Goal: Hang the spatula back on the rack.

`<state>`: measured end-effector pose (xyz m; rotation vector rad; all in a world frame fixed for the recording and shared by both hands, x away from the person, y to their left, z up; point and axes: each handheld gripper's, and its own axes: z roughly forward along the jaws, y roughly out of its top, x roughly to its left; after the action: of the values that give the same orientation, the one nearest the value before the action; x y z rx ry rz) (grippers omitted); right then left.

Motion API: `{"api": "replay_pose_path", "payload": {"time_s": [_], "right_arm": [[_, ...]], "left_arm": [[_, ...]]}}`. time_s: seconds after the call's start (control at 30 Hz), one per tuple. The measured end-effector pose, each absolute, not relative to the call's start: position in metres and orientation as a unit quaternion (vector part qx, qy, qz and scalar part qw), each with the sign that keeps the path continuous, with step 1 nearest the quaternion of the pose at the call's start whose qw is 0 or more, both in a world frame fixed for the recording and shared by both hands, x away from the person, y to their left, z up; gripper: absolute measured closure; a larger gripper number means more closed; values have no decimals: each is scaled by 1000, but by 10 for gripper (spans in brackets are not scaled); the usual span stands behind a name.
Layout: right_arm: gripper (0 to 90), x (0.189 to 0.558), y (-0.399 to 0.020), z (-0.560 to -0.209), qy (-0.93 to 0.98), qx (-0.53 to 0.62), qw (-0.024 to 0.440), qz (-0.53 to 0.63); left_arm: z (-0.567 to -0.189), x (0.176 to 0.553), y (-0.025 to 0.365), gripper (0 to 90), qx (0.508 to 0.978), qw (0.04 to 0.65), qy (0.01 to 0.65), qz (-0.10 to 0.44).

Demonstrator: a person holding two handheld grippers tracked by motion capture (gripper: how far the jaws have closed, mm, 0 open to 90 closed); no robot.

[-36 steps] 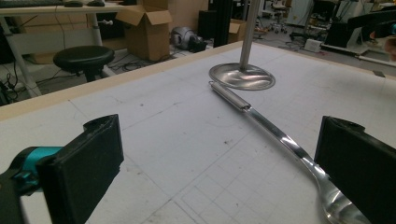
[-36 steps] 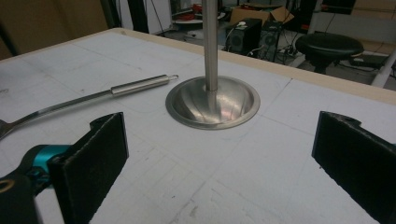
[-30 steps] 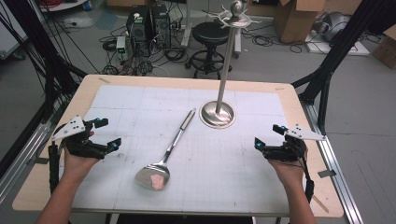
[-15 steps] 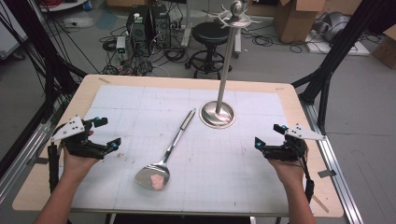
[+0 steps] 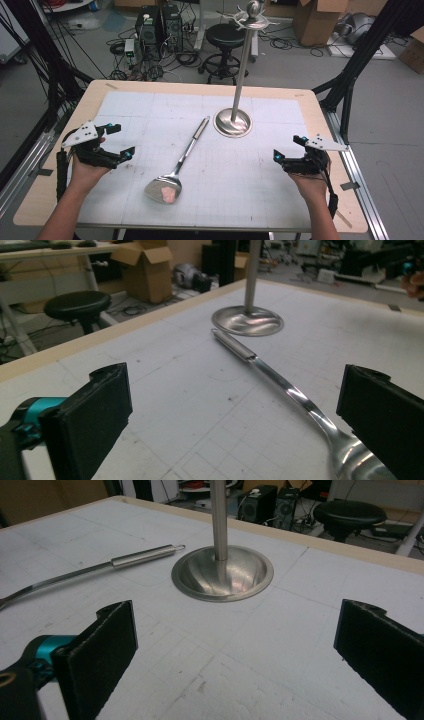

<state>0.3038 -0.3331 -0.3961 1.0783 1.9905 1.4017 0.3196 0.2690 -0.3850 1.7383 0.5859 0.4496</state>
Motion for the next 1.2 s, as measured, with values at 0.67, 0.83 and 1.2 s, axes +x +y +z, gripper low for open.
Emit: {"api": "replay_pose_path", "payload": {"time_s": [0.67,0.83,1.2], "right_arm": [[26,309,-332,-400,730,398,230,506],[26,309,-332,-400,729,400,228,507],[26,310,-328,-400,734,397,223,504]], "left_arm": [[-353,350,197,17,777,555,246,166],[-353,359,181,17,786,544,251,154],[-354,379,153,17,800,521,262,139]]}}
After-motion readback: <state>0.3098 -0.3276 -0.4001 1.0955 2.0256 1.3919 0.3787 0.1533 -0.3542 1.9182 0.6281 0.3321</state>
